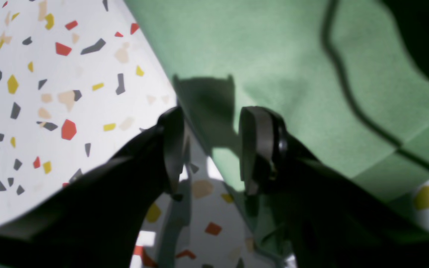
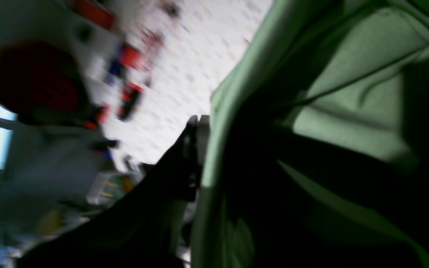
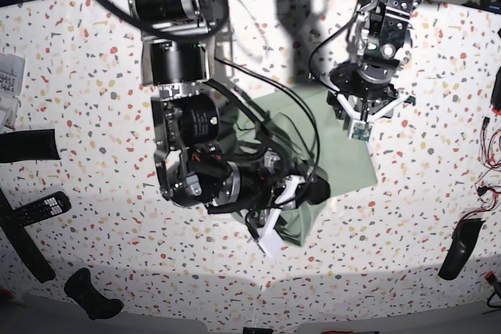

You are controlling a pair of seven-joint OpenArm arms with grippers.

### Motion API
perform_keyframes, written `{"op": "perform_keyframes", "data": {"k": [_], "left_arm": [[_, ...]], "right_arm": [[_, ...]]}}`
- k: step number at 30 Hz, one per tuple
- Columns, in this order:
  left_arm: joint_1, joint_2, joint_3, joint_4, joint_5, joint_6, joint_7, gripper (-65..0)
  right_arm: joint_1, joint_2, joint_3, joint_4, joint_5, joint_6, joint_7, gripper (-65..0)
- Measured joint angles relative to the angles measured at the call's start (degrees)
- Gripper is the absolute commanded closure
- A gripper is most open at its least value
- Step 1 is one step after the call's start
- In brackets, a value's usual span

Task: Fold the T-shirt properly
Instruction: 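Fold the held end over toward the left gripper with the right gripper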

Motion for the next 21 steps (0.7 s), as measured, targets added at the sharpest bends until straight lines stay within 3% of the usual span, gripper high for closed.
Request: {"op": "perform_keyframes", "data": {"k": [10,17,21], "left_arm": [[0.0,0.0,0.0,0.0,0.0,0.0,0.0,-23.4],[0.0,0.0,0.0,0.0,0.0,0.0,0.0,-23.4],[0.0,0.0,0.0,0.0,0.0,0.0,0.0,-23.4]], "right_arm": [[-0.5,0.0,-0.2,0.0,6.0,0.0,-0.1,0.0],[-1.6,0.0,-5.8,0.0,5.4,0.0,0.0,0.0],[-2.1,0.0,-9.3,0.0,1.2,0.0,-0.2,0.0]]}}
